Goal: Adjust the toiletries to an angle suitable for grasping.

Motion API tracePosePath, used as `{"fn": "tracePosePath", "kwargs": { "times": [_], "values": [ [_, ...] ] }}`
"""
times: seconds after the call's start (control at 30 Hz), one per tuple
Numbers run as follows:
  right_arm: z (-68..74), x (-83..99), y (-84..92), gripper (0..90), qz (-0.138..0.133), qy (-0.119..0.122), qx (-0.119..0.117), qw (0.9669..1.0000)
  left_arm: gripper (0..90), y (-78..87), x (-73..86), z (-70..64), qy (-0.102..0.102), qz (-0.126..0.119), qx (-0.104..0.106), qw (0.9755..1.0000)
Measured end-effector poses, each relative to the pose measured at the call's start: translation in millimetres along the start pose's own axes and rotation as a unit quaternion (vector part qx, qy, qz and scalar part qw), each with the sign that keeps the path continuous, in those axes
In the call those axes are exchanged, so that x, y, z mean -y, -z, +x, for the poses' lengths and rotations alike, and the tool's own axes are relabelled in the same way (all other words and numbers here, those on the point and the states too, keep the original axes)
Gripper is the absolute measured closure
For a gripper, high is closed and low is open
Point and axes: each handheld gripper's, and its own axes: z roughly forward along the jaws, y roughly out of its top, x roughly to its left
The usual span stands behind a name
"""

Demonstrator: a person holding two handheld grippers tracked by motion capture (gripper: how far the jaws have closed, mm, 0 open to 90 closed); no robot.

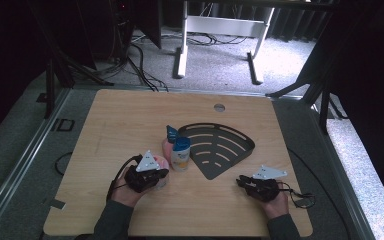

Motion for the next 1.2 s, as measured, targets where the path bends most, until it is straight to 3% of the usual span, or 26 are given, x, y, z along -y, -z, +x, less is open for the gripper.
{"fn": "tracePosePath", "kwargs": {
  "times": [0.43,0.53,0.6,0.77,1.2],
  "values": [
    [-2.0,-0.7,-0.2,74.9,0.0,0.004,0.007,1.0,90.0,-4.6,-6.4,-21.2,-0.023,0.009,0.015,0.9996],
    [-2.1,-0.7,-0.4,75.0,0.001,0.004,0.007,1.0,90.0,-8.6,-10.7,-32.4,-0.043,0.013,0.027,0.9986],
    [-2.2,-0.8,-0.8,75.0,0.003,0.004,0.007,1.0,89.9,-12.9,-12.9,-37.1,-0.045,0.007,0.036,0.9983],
    [-3.9,-1.1,-3.1,75.1,0.006,0.005,0.007,0.9999,89.8,-22.0,-19.4,-49.0,-0.058,0.003,0.058,0.9966],
    [-18.8,1.1,-1.1,75.3,-0.005,-0.024,0.006,0.9997,89.5,-50.7,-45.0,-80.8,-0.105,0.008,0.095,0.9899]
  ]
}}
